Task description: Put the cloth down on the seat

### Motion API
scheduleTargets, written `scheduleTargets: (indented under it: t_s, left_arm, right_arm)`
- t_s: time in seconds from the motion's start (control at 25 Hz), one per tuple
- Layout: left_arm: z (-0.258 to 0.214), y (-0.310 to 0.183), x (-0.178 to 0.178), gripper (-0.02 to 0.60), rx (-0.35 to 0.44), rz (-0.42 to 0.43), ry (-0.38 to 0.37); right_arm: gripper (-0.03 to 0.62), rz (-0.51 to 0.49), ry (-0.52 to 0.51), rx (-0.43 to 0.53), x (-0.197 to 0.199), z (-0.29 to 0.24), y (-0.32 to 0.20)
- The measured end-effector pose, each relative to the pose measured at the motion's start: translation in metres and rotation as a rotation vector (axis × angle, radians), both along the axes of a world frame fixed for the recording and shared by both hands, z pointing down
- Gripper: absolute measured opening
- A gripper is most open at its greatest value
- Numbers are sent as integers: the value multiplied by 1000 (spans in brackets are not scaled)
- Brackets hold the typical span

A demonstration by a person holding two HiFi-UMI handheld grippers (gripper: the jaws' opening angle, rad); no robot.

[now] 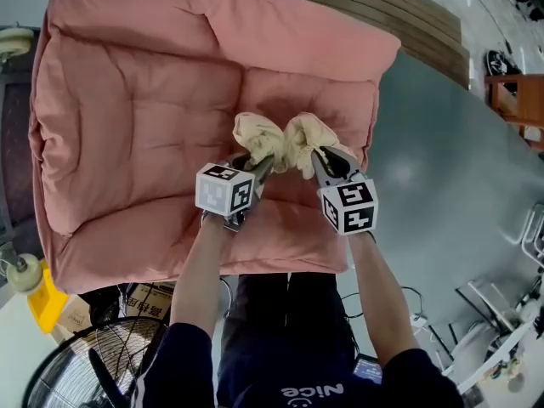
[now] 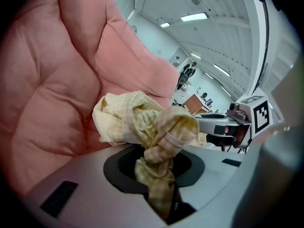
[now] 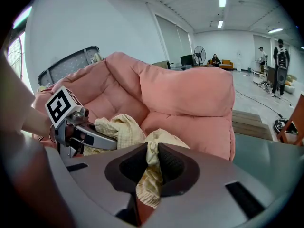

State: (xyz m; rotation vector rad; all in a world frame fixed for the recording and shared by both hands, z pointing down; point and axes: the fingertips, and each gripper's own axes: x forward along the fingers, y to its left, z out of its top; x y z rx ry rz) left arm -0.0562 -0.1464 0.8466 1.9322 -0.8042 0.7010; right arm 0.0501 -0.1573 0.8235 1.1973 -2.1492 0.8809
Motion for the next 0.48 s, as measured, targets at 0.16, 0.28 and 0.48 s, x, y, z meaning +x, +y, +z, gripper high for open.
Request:
scheduleTargets:
  t_s: [0.16,0.28,0.48]
  left_arm:
    - [25,-6,-2,117,-20,-25,-11]
    - [41,-4,-7,117,-41,-39,-47]
    - [63,-1,-14,117,-71,-50,-78]
  right_arm:
    - [78,8,1,-17,1,26,-5]
    - [78,26,-18,-37,0,41,-5]
    - [80,64,-19,-83,0,65,-4]
